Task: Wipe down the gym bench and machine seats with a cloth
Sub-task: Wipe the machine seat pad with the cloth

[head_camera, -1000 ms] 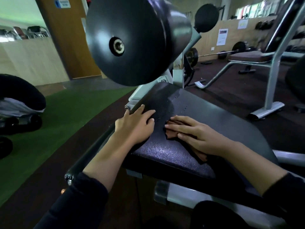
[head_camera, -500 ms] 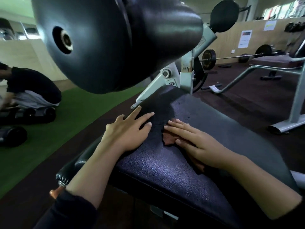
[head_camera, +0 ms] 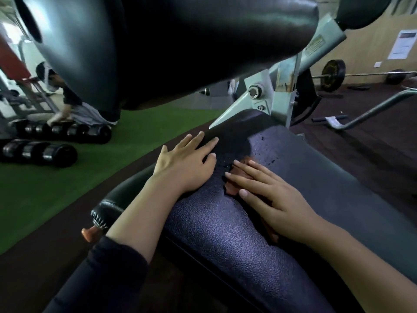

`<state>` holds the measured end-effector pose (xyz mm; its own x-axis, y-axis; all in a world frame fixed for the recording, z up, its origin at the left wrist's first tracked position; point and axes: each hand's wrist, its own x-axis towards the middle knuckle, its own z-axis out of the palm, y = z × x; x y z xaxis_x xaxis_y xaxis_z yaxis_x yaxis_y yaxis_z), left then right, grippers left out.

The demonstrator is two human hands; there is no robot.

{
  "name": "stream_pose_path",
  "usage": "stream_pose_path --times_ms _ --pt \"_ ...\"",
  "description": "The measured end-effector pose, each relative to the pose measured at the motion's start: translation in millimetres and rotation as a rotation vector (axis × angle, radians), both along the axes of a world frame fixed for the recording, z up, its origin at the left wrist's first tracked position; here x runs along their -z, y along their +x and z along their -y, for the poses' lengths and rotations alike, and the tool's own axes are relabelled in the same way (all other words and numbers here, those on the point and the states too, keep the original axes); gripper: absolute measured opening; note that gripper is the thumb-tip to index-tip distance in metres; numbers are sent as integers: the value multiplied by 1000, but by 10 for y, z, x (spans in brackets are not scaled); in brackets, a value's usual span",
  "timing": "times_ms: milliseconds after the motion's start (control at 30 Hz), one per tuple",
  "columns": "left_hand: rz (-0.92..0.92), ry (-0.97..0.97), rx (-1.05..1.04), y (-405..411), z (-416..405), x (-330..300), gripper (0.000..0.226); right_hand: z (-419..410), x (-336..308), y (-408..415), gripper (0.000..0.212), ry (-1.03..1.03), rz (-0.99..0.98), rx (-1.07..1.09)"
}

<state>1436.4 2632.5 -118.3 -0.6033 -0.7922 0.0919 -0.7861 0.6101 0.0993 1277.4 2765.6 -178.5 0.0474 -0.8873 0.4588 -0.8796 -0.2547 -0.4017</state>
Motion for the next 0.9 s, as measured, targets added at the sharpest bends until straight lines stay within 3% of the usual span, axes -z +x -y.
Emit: stream_pose_path --times_ms 233,367,467,600,767,900 --pt "-78 -7 -38 -44 -5 8 47 524 -125 -209 37 -11 61 -10" --pt "-107 -38 -41 -53 3 42 46 534 -85 -788 35 2 199 191" --pt "-105 -34 -38 -63 21 50 47 150 63 -846 34 32 132 279" --pt "-94 -40 -37 -89 34 55 48 -61 108 -274 38 -52 59 168" --pt "-86 -43 -33 -86 21 56 48 510 -118 -116 37 -61 66 55" --pt "-85 -47 -26 -62 11 61 48 601 -122 -635 34 -29 174 248"
